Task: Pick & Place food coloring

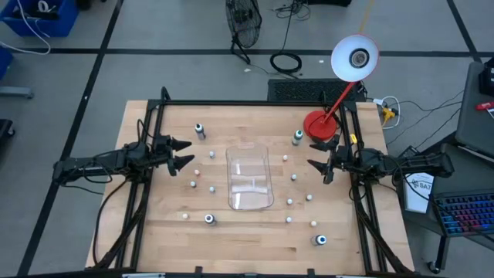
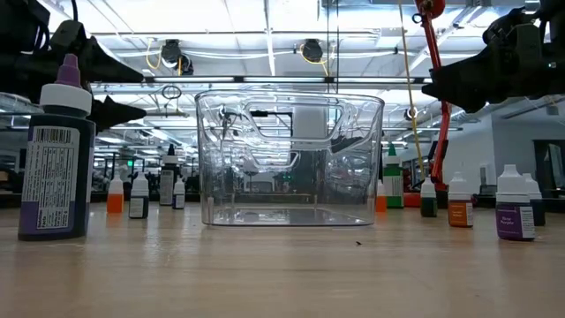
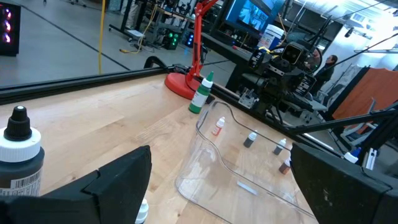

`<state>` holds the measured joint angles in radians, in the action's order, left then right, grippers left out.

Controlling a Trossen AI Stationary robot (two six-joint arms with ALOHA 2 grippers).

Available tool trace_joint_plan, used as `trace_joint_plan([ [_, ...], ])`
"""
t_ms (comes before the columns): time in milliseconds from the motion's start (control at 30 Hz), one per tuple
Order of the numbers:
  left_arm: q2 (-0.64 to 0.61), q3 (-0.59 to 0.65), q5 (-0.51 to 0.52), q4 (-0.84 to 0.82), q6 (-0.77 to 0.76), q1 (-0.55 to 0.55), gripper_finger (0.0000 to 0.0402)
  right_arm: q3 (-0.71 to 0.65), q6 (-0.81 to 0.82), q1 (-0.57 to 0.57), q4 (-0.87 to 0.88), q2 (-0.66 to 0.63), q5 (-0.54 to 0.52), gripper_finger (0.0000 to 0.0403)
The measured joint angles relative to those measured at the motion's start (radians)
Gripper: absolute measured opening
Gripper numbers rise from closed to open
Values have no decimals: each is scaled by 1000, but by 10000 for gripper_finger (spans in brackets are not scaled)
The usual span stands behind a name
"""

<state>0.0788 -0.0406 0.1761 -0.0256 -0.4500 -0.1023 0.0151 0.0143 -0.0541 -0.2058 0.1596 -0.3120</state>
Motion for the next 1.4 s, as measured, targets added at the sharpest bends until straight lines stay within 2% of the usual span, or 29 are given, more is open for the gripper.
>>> trace_joint_plan([
  [1267, 0, 0, 0, 0, 0, 0, 379, 0, 0, 0, -1, 0, 0, 267],
  [1400, 0, 0, 0, 0, 0, 0, 379, 0, -56, 0, -60, 0, 0, 267],
])
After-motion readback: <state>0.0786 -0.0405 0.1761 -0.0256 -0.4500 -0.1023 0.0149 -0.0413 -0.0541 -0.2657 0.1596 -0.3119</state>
